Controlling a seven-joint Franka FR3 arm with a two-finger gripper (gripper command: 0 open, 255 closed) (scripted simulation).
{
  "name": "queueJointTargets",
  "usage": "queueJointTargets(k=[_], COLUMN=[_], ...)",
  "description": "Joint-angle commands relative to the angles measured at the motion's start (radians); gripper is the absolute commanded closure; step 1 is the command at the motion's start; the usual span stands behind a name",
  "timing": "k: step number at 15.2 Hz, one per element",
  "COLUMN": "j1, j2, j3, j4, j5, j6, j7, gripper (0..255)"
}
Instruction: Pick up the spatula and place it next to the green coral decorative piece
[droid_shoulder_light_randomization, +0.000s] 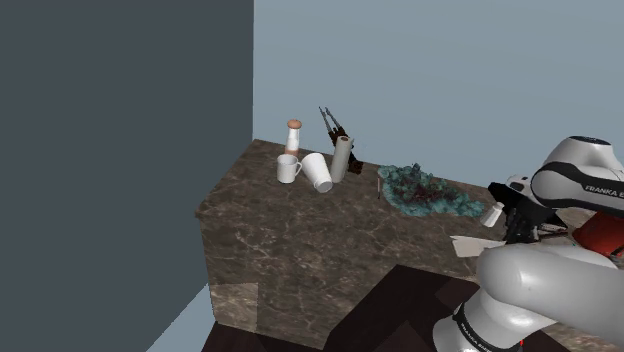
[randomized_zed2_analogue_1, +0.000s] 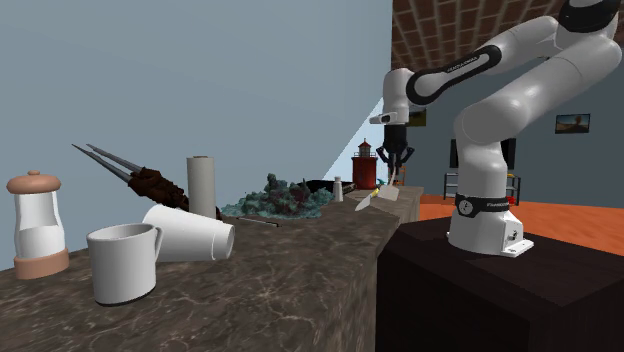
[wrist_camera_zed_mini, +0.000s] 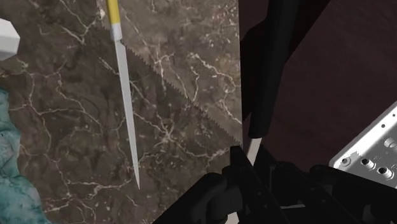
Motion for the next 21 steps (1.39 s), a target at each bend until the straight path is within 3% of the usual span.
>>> queueJointTargets(k=[1, 12, 21], j1=[-0.002, 0.024, 0.119], j2=[0.020, 0.196, 0.422], j3=[-0.023, -0.181, -0.350], j4=[-0.013, -0.064, -0.068], j5=[-0.023, -0.168, -0.286], j6=[0.033, 0.258, 0.499], j7=[0.005, 0.056, 0.124], gripper=[255, 255, 255])
